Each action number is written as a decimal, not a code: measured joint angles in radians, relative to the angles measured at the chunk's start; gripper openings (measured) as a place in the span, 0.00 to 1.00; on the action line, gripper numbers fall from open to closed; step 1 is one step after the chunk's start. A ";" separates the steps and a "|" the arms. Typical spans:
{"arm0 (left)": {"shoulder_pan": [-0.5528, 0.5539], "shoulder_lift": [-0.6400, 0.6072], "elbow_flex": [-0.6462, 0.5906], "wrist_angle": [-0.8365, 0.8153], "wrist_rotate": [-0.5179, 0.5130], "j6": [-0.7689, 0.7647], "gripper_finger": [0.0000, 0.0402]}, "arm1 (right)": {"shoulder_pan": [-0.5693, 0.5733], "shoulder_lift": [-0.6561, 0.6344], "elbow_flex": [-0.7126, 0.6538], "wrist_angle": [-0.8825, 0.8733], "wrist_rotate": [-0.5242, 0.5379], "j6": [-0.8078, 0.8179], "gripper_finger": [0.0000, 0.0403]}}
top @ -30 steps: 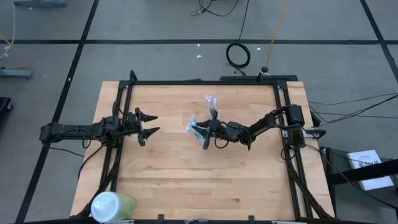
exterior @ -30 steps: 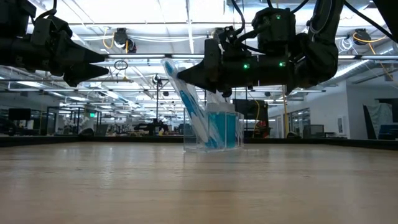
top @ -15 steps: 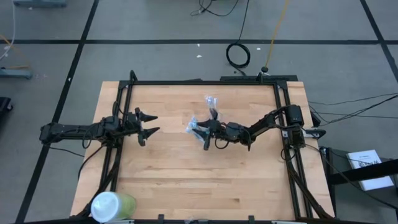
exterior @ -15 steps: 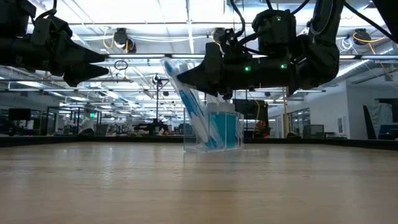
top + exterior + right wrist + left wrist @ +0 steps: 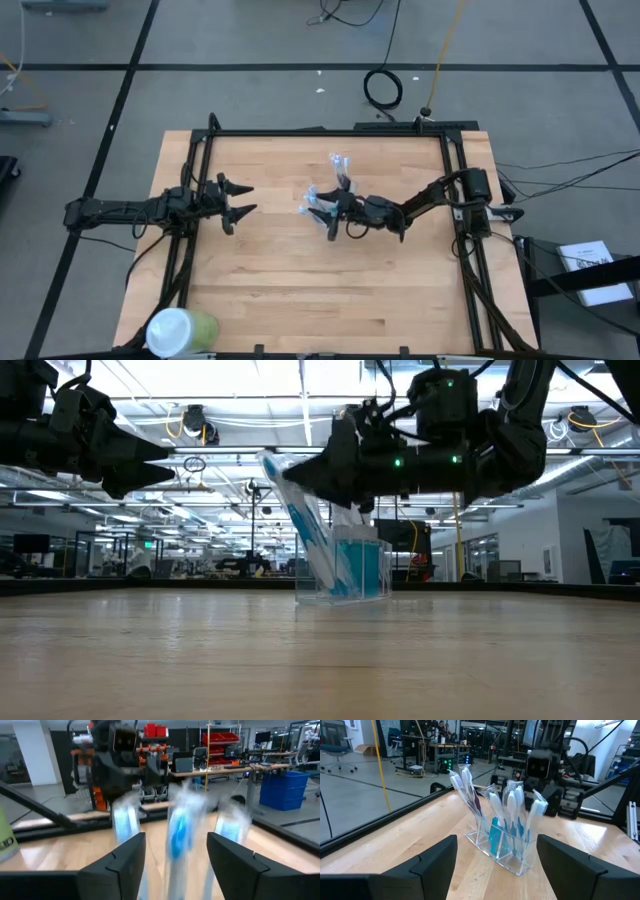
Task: Pick & Place toothbrushing station
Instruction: Return to Home Position
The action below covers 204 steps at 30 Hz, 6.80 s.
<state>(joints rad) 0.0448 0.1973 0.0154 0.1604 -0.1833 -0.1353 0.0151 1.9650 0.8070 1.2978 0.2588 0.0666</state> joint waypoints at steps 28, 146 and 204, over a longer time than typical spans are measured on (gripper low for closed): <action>0.000 0.000 0.000 0.000 0.000 0.000 0.70 | 0.045 -0.570 0.002 -0.770 0.000 0.001 0.51; 0.000 0.000 0.000 0.000 -0.001 0.000 0.70 | 0.017 -1.963 -0.738 -1.212 -0.391 -0.028 0.51; 0.000 0.000 0.000 0.000 0.000 0.000 0.70 | 0.017 -1.961 -0.738 -1.250 -0.338 -0.048 0.51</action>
<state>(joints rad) 0.0451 0.1971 0.0154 0.1604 -0.1837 -0.1352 0.0322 0.0044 0.0692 0.0480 -0.0792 0.0181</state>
